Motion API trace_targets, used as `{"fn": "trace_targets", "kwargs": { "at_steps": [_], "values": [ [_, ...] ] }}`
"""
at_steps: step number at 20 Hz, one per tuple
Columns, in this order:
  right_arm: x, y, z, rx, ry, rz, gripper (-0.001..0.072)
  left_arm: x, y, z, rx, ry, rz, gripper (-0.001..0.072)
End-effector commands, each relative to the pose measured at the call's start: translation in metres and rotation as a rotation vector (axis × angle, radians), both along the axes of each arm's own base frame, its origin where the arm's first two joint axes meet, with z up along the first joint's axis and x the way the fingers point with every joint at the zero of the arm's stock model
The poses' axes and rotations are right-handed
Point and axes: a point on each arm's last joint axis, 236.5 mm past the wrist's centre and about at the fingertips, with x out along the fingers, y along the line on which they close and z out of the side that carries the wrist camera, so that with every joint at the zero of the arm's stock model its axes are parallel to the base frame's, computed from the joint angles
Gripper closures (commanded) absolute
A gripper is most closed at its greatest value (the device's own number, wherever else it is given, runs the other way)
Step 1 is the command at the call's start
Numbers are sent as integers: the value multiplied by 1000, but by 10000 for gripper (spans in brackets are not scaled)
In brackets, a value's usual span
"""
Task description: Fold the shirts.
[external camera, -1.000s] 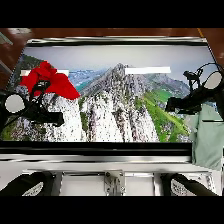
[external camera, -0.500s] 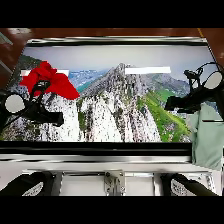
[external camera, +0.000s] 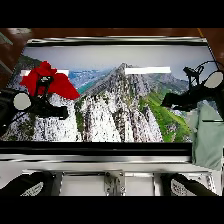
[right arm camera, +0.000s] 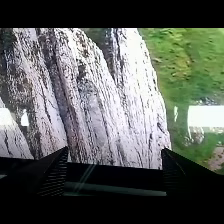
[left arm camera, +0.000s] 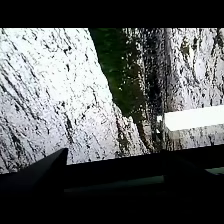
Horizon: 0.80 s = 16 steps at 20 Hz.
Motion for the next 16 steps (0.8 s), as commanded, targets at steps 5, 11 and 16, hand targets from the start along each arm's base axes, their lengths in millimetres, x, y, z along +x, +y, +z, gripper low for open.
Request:
{"fn": "trace_targets", "kwargs": {
  "at_steps": [5, 11, 16],
  "values": [
    [39, -5, 12, -7, -167, -48, 13, 81, 2, 9, -97, -256, 154, 334],
    [54, -8, 18, -13, -235, -68, 14, 167, 47, 48, -130, -549, 279, 330],
    [56, -5, 20, 0, -243, -71, 14, 227, 138, 17, -11, -371, 392, 32]
  ]
}}
